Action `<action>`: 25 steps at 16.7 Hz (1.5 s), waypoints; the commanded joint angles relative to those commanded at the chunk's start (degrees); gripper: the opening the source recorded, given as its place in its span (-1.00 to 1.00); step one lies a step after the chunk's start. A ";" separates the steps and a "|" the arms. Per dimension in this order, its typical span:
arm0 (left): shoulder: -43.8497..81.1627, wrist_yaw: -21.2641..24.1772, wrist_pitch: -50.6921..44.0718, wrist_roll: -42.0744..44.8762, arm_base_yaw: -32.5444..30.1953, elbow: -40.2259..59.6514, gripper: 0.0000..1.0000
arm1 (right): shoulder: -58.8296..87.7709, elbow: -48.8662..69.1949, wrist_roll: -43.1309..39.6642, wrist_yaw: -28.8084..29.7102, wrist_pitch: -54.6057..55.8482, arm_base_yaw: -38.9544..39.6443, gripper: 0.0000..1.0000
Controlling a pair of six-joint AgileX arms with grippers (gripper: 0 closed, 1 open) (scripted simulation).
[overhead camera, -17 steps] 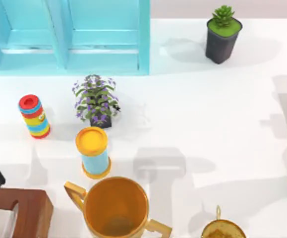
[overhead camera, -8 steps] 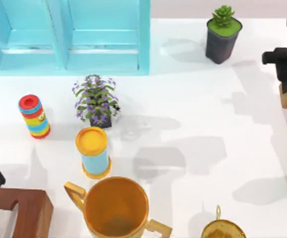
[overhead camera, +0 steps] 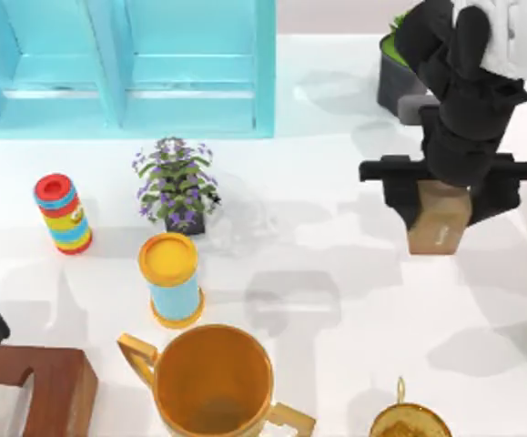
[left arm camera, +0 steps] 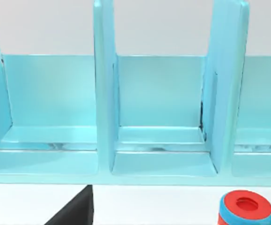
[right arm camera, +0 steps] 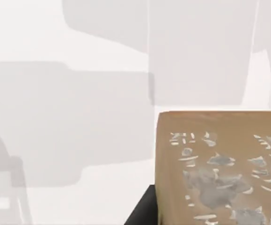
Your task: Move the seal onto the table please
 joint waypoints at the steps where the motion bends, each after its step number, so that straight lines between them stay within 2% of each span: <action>1: 0.00 0.00 0.00 0.00 0.00 0.00 1.00 | 0.19 0.04 0.10 -0.01 0.03 0.13 -1.00; 5: 0.00 0.00 0.00 0.00 0.00 0.00 1.00 | 0.17 -0.41 0.16 -0.09 0.14 -0.12 -1.00; 12: 0.00 0.00 0.00 0.00 0.00 0.00 1.00 | 2.80 -5.95 0.25 0.01 8.81 0.22 -1.00; 16: 0.00 0.00 0.00 0.00 0.00 0.00 1.00 | 3.00 -6.24 0.26 0.01 9.11 0.25 -1.00; 25: 0.00 0.00 0.00 0.00 0.00 0.00 1.00 | 3.00 -6.24 0.26 0.01 9.11 0.25 0.36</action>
